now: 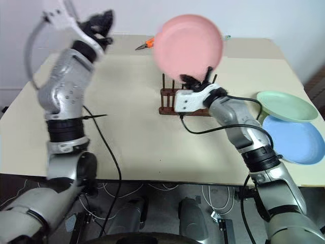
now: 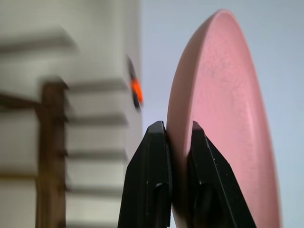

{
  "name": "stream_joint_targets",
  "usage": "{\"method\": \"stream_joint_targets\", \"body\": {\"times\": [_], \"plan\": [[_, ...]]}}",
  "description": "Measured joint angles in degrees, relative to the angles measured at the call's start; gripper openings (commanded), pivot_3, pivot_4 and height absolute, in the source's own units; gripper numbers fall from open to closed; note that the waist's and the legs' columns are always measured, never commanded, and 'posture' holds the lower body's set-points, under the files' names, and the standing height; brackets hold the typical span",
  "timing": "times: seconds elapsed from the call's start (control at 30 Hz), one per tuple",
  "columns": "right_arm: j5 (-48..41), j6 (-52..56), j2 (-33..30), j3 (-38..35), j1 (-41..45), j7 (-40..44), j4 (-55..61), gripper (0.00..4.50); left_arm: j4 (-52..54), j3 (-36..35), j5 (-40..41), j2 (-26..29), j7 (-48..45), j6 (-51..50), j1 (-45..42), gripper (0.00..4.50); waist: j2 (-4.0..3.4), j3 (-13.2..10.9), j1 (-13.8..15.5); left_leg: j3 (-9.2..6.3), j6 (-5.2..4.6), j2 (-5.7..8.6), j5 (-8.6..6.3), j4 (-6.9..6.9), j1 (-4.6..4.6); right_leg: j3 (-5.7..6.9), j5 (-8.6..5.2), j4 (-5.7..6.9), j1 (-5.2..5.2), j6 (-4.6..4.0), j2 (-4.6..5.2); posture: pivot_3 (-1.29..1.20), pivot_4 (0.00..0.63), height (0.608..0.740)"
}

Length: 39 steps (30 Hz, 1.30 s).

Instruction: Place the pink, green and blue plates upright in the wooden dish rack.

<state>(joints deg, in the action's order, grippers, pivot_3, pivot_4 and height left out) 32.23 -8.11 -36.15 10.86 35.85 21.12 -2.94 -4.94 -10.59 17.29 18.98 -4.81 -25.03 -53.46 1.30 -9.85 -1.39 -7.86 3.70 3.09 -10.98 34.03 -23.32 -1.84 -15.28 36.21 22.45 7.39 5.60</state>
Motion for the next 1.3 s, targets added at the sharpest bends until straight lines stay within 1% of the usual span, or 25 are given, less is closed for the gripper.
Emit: {"method": "stream_joint_targets", "body": {"times": [0.03,0.07,0.1,0.2,0.27,0.33,0.4,0.47,0.57,0.87,0.97,1.1,1.17,1.2,1.23,1.27,1.3], "plan": [[-4.23,0.87,0.32,-3.26,-1.16,0.42,0.53,0.0,-1.04,2.96,-4.52,3.94,-2.28,3.78,3.44,2.33,-0.09,0.05,0.13,0.03,-0.01,0.01,0.0,-0.02,0.02,-0.03,0.0,-0.01,-0.05,0.0,0.0,0.0,0.15,0.74],[-7.98,2.06,1.12,-6.12,-1.76,1.03,0.93,0.0,-2.16,4.89,-6.81,5.88,-4.6,6.34,6.5,2.33,-0.11,0.05,0.25,0.02,-0.02,0.01,-0.01,0.0,0.02,-0.04,0.0,-0.01,-0.07,0.0,0.0,0.0,0.15,0.74],[-14.49,4.71,2.96,-9.91,-2.3,2.37,2.34,0.0,-3.36,7.01,-8.24,7.23,-8.45,9.28,10.43,2.33,-0.11,0.04,0.4,0.01,-0.02,0.01,-0.01,0.01,-0.02,-0.04,0.0,-0.05,-0.07,-0.01,0.0,0.0,0.15,0.74],[-34.9,17.51,10.07,-19.07,-2.27,5.45,10.13,0.0,-3.41,14.27,-8.04,7.38,-20.89,14.04,20.04,2.33,-0.05,-0.02,0.81,-0.12,-0.05,0.02,-0.02,0.1,-0.16,0.0,0.01,-0.09,-0.05,-0.02,0.02,0.0,0.15,0.74],[-48.38,27.48,13.75,-24.91,-1.68,4.58,14.85,0.0,-1.77,18.23,-7.46,7.17,-27.63,16.03,24.08,2.33,-0.06,-0.07,0.74,-0.15,-0.05,0.01,-0.02,0.09,-0.2,0.0,0.03,-0.07,0.03,-0.07,0.04,0.0,0.15,0.74],[-58.85,35.77,15.08,-30.29,-1.1,2.19,17.6,0.0,0.24,19.0,-6.47,6.68,-31.11,16.97,24.77,2.33,-0.1,-0.09,0.76,-0.18,-0.05,-0.01,-0.02,0.08,-0.2,0.02,0.04,-0.03,0.07,-0.12,0.04,0.0,0.15,0.74],[-66.34,41.21,15.08,-33.8,-1.95,0.73,20.14,0.0,2.98,18.9,-4.8,6.01,-33.68,16.87,24.85,2.33,-0.24,-0.01,0.66,-0.14,-0.07,-0.02,-0.03,0.07,-0.16,0.02,0.02,-0.05,0.03,-0.16,0.04,0.0,0.15,0.74],[-70.27,44.19,15.04,-34.39,-3.97,0.13,22.15,0.0,4.51,19.3,-3.71,4.59,-35.46,16.34,25.47,2.33,-0.33,0.04,0.4,-0.08,-0.09,-0.03,-0.05,0.06,-0.11,0.02,0.01,-0.05,0.01,-0.16,0.04,0.0,0.15,0.74],[-73.56,47.2,14.95,-34.27,-6.34,-0.75,23.02,0.0,4.64,21.39,-3.65,3.86,-37.25,14.56,26.52,2.33,-0.41,-0.01,0.04,-0.04,-0.1,-0.05,-0.04,0.06,-0.09,0.01,0.04,0.03,0.06,-0.12,0.01,0.0,0.15,0.74],[-80.36,50.13,14.62,-34.35,-6.55,-2.35,21.72,0.0,5.55,22.57,-4.77,3.29,-38.82,13.93,27.68,2.33,-0.47,-0.05,0.38,-0.03,-0.11,-0.04,-0.03,0.08,-0.1,0.01,0.04,0.02,0.04,-0.1,0.01,0.0,0.15,0.74],[-81.24,51.02,14.07,-34.39,-6.84,-2.57,19.11,0.0,6.24,23.08,-5.24,2.99,-38.82,13.34,28.37,2.33,-0.47,-0.05,0.37,-0.03,-0.11,-0.04,-0.03,0.08,-0.1,0.01,0.04,0.02,0.03,-0.1,0.0,0.0,0.15,0.74],[-80.08,50.98,13.07,-34.4,-6.86,-3.46,14.62,0.0,7.18,23.17,-5.41,2.75,-38.82,12.76,28.61,2.33,-0.48,-0.05,0.23,-0.03,-0.11,-0.05,-0.03,0.08,-0.1,0.01,0.04,0.03,0.06,-0.1,0.0,0.0,0.15,0.74],[-79.75,50.77,13.07,-34.34,-6.82,-3.64,13.46,0.79,7.88,23.19,-5.44,2.68,-38.83,12.72,28.62,2.38,-0.48,-0.05,0.28,-0.03,-0.11,-0.04,-0.03,0.08,-0.1,0.01,0.04,0.03,0.06,-0.1,0.0,0.0,0.15,0.74],[-79.58,50.23,13.01,-34.33,-6.74,-3.52,12.67,1.08,8.04,23.21,-5.49,2.67,-38.83,12.67,28.67,2.38,-0.48,-0.05,0.32,-0.02,-0.11,-0.04,-0.03,0.08,-0.1,0.01,0.04,0.02,0.04,-0.1,0.0,0.0,0.15,0.74],[-78.93,49.52,12.68,-34.21,-6.69,-3.26,11.7,1.53,8.17,23.3,-5.56,2.66,-38.84,12.65,28.78,2.38,-0.48,-0.05,0.36,-0.02,-0.11,-0.03,-0.03,0.08,-0.1,0.01,0.04,0.01,0.03,-0.1,0.0,0.0,0.15,0.74],[-77.95,48.79,12.32,-34.03,-6.69,-3.03,11.08,2.15,8.27,23.35,-5.6,2.66,-38.86,12.64,28.99,2.38,-0.48,-0.05,0.37,-0.02,-0.11,-0.03,-0.03,0.08,-0.1,0.01,0.04,0.0,0.03,-0.1,0.0,0.0,0.15,0.74],[-76.75,47.87,11.7,-33.66,-6.69,-2.68,10.45,2.61,8.31,23.45,-5.7,2.66,-38.91,12.64,29.2,2.38,-0.48,-0.05,0.38,-0.02,-0.11,-0.03,-0.03,0.08,-0.1,0.01,0.04,0.0,0.04,-0.1,0.0,0.0,0.15,0.74]]}}
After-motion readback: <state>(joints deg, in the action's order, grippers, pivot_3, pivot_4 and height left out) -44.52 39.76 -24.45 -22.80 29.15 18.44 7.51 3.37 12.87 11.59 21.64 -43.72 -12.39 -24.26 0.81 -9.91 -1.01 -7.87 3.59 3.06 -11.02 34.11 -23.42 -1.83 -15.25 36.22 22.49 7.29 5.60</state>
